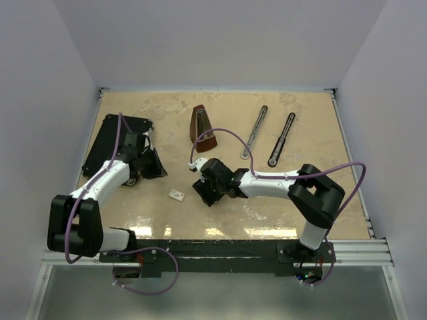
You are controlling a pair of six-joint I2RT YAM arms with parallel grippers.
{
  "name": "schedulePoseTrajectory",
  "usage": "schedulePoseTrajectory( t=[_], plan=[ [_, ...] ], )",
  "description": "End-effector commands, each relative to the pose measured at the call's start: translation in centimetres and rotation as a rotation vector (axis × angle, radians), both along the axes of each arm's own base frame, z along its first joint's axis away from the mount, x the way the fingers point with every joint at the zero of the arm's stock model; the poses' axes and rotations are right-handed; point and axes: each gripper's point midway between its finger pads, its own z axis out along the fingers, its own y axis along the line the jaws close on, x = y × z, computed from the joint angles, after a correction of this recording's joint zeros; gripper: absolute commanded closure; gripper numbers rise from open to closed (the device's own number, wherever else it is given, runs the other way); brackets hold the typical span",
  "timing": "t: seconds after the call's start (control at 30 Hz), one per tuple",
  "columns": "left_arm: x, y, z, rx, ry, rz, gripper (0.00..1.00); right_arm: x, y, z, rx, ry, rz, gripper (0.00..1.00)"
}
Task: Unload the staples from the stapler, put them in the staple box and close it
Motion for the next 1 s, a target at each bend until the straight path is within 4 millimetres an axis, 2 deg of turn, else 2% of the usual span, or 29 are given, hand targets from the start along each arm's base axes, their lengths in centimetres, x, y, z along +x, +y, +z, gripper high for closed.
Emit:
schedulePoseTrajectory(
  t=[0.0, 0.27, 0.47, 0.67, 0.7, 0.77, 0.97],
  plan=[
    [-1.4, 0.6, -1.3, 0.021, 0.037, -0.034, 0.79, 0.3, -1.8, -0.4, -0.097, -0.029, 0.003, 0.41],
    [-1.4, 1.1, -2.0, 0.032, 0.049, -0.039, 0.8, 0.1, -2.3, -0.7, -0.111, -0.034, -0.006, 0.47],
    [-1.0, 1.6, -2.0, 0.061, 0.034, -0.03, 0.78, -0.5, -2.3, -1.2, -0.119, -0.023, -0.012, 0.52],
    [-1.4, 1.2, -2.4, 0.036, 0.053, -0.039, 0.74, -1.8, 0.1, -0.6, -0.059, -0.003, 0.016, 0.56],
    [-1.3, 1.2, -2.3, 0.036, 0.054, -0.035, 0.67, -2.1, 0.8, -0.5, -0.044, -0.005, 0.026, 0.56],
    [-1.4, 1.2, -2.2, 0.029, 0.055, -0.018, 0.63, -2.4, 1.9, -0.4, -0.025, 0.001, 0.028, 0.57],
    [-2.0, 1.1, -3.1, 0.021, 0.083, -0.014, 0.67, -3.3, 4.7, -0.9, -0.007, 0.009, 0.049, 0.57]
  ],
)
